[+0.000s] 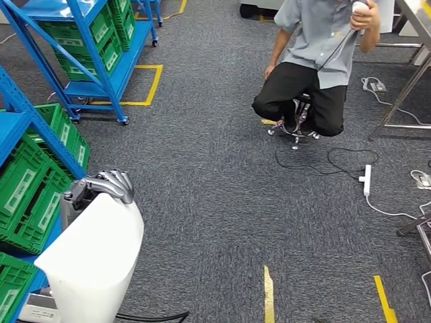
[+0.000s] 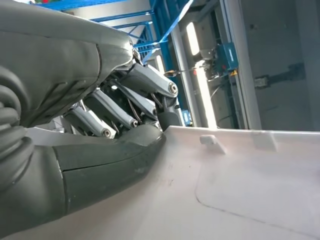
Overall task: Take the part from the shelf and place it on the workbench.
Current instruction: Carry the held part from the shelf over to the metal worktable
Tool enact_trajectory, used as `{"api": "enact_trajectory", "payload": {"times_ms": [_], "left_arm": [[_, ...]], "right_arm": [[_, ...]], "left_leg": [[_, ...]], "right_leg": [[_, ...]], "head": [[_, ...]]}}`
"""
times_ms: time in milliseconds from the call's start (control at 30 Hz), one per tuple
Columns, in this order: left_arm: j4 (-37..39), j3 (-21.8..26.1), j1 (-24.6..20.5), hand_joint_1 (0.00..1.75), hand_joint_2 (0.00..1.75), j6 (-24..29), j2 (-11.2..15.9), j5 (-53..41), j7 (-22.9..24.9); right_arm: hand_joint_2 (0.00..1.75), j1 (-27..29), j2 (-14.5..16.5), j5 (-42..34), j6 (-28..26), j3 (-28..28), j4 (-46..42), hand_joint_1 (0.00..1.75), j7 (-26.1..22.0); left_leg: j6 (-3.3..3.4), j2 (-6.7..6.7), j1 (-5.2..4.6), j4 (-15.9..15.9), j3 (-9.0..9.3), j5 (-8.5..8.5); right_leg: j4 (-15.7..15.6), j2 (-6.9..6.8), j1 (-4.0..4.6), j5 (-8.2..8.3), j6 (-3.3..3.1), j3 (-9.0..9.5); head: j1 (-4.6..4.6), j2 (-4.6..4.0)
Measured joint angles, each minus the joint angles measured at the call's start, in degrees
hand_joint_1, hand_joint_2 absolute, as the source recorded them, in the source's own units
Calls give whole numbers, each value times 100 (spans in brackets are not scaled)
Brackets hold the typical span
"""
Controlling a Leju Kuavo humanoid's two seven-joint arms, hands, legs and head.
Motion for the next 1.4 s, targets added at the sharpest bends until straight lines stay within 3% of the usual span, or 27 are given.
{"api": "enact_trajectory", "payload": {"times_ms": [33,100,167,200,233,267,333,400,467,533,567,633,667,700,733,767,833,867,933,1000,1067,1133,1200,1233,1300,1367,1400], "left_arm": [[0,6,-3,175,175,-1,-4,-5,-3],[1,16,5,175,175,-4,-5,-17,-4],[2,26,15,175,175,-6,0,-27,-4],[2,31,16,175,175,-8,1,-30,-4],[2,35,15,175,175,-10,2,-31,-4],[2,39,14,175,175,-12,2,-31,-4],[2,50,14,175,175,-14,3,-30,-4],[3,68,20,175,175,-20,11,-21,-4],[4,88,25,175,175,-29,18,1,-3],[4,114,28,175,175,-36,21,18,-1],[4,128,35,175,175,-39,29,20,-1],[10,152,66,175,175,-43,52,22,0],[15,160,81,175,175,-43,64,22,0],[20,164,92,175,175,-43,73,22,0],[24,166,96,175,175,-43,80,22,0],[26,168,97,175,175,-42,86,25,0],[29,176,96,175,175,-42,92,32,0],[30,183,97,175,175,-43,94,37,0],[36,199,101,175,175,-48,93,43,1],[39,215,95,175,175,-56,76,47,2],[39,232,87,175,175,-62,45,49,2],[39,254,97,175,175,-63,27,50,2],[39,271,107,175,175,-63,25,50,2],[39,275,108,175,175,-63,23,50,2],[40,282,108,175,175,-63,19,50,2],[40,290,105,175,175,-63,15,50,2],[40,294,102,175,175,-62,15,50,2]], "right_arm": [[175,2,-3,2,-2,0,0,0,1],[175,-14,-6,4,-7,1,0,0,1],[175,-22,-6,7,-8,2,0,0,1],[175,-15,-8,9,-8,2,0,0,1],[175,-7,-10,12,-8,1,0,0,1],[175,-2,-14,14,-9,1,-1,0,1],[175,-14,-21,16,-10,0,-2,0,1],[175,-33,-23,16,-9,0,-3,0,1],[175,-24,-23,16,-7,0,-3,0,2],[175,-9,-25,15,-6,-1,-4,0,5],[175,-12,-26,15,-4,-2,-4,0,7],[175,-22,-27,15,5,-2,-4,0,8],[175,-22,-27,16,10,-2,-4,0,8],[175,-19,-27,16,13,-2,-4,0,9],[175,-15,-27,16,16,-2,-4,0,9],[175,-12,-28,17,21,-2,-4,0,10],[175,-15,-28,24,33,-2,-4,0,10],[175,-19,-28,28,36,-2,-4,0,10],[175,-14,-28,41,33,-2,-4,0,10],[175,9,-28,51,28,-2,-4,0,14],[175,10,-29,58,22,-2,-4,0,20],[175,-13,-29,61,19,-1,-4,0,23],[175,-16,-29,62,20,0,-4,0,25],[175,-7,-29,62,21,-1,-4,0,26],[175,2,-30,62,20,-2,-4,0,27],[175,-16,-30,62,19,-2,-4,0,27],[175,-29,-30,62,19,-2,-4,0,26]], "left_leg": [[33,77,6,-25,8,17],[74,241,-6,-46,14,27],[86,409,-28,-44,8,22],[87,489,-36,-43,7,18],[84,563,-39,-42,9,13],[77,630,-41,-42,16,5],[43,742,-58,-39,37,-18],[-5,829,-78,-35,51,-34],[-62,908,-79,-43,68,-38],[-128,775,-58,79,37,-155],[-156,643,-47,295,-49,-302],[-186,415,-29,1023,-375,-680],[-192,382,-26,1362,-541,-801],[-193,371,-26,1553,-646,-818],[-189,365,-24,1554,-664,-729],[-179,343,-21,1316,-569,-528],[-149,129,-2,583,-254,-116],[-134,4,10,273,-124,-7],[-104,-124,5,70,-52,-9],[-46,-16,-9,23,-41,10],[33,129,-2,-32,-17,40],[76,296,-11,-47,-10,39],[84,466,-22,-46,-12,28],[80,543,-23,-45,-12,23],[58,683,-23,-44,3,4],[9,798,-46,-34,33,-29],[-19,851,-63,-27,45,-44]], "right_leg": [[129,-127,9,-81,23,-77],[735,-481,21,-410,55,-371],[1456,-631,6,-712,87,-704],[1592,-652,0,-727,95,-757],[1485,-671,-1,-633,95,-686],[1153,-710,1,-460,85,-495],[319,-918,37,-173,34,-10],[-58,-1031,84,-102,-36,213],[-78,-932,97,-88,-104,208],[-118,-824,72,-53,-170,219],[-138,-767,55,-37,-199,231],[-142,-640,48,-28,-230,236],[-139,-568,50,-29,-236,236],[-133,-492,53,-29,-238,237],[-125,-415,55,-30,-237,239],[-115,-331,54,-31,-234,241],[-75,-171,54,-43,-212,228],[-48,-98,51,-47,-189,202],[-21,15,30,-34,-119,132],[-21,57,1,-20,-41,66],[219,-217,16,-171,13,-82],[910,-552,20,-525,53,-425],[1572,-636,-2,-766,89,-749],[1629,-652,-10,-735,102,-774],[1073,-748,-14,-409,106,-465],[284,-1047,16,-151,60,-21],[65,-1143,37,-106,20,109]], "head": [[20,0],[62,-1],[79,0],[79,0],[81,0],[81,0],[80,-1],[74,-1],[73,-1],[64,0],[56,0],[42,0],[41,0],[42,0],[42,-1],[43,-1],[43,-1],[45,0],[49,0],[49,-1],[80,-1],[108,0],[108,0],[111,0],[113,0],[110,1],[100,0]]}}
